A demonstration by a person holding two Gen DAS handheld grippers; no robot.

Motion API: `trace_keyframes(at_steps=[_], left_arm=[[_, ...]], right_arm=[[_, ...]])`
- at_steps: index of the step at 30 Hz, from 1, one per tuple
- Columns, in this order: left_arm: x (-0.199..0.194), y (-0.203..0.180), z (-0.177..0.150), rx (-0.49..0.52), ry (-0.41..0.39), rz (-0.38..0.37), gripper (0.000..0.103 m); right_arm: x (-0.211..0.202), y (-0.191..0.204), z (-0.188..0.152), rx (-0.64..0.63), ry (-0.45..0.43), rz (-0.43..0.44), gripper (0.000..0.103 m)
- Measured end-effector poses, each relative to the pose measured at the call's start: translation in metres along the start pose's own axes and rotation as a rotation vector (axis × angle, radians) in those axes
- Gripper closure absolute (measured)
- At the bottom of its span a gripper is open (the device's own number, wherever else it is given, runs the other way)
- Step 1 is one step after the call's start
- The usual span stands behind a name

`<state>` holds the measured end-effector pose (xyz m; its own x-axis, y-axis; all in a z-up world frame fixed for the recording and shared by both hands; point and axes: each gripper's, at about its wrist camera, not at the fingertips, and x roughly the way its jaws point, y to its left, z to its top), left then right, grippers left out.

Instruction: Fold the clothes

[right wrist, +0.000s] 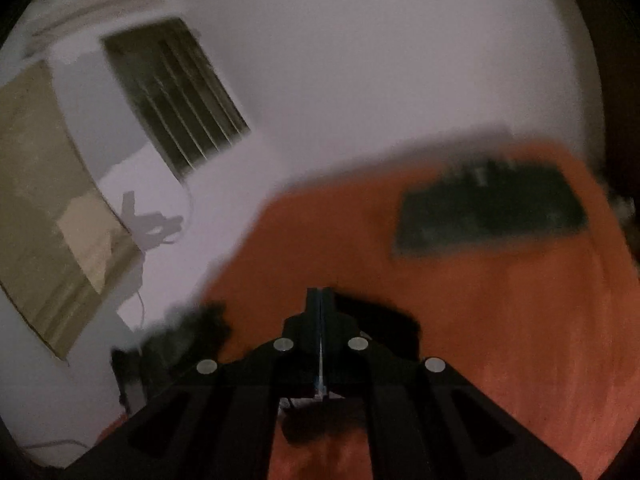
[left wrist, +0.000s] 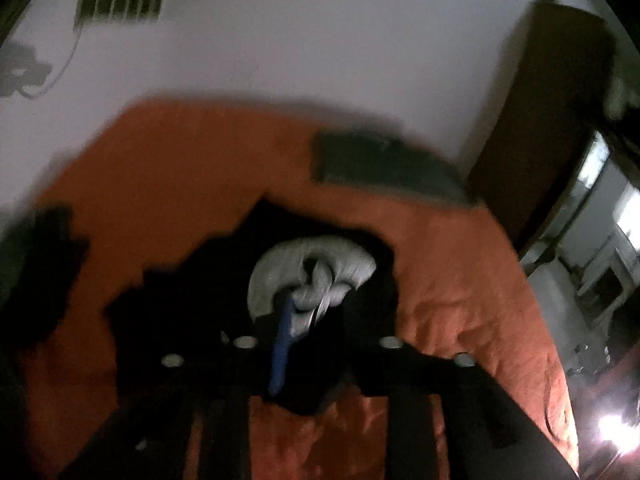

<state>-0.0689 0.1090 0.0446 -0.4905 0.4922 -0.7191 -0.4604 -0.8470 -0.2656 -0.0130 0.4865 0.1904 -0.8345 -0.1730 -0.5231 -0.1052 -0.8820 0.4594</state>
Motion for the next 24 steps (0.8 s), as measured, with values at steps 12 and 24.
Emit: trace_keyframes(at_steps=[12,24], left_arm=[[0.027,0.14,-0.068,-0.328,0.164,0.105,0.048],[0.036,0.176,-0.103,-0.41,0.238,0.152,0.043]], right_arm=[[0.152,-0.046,-0.158,0.035,0.428,-0.045,0.071],[0.243,0.003,-0.227,-0.043,0.567,-0.021,0.036]])
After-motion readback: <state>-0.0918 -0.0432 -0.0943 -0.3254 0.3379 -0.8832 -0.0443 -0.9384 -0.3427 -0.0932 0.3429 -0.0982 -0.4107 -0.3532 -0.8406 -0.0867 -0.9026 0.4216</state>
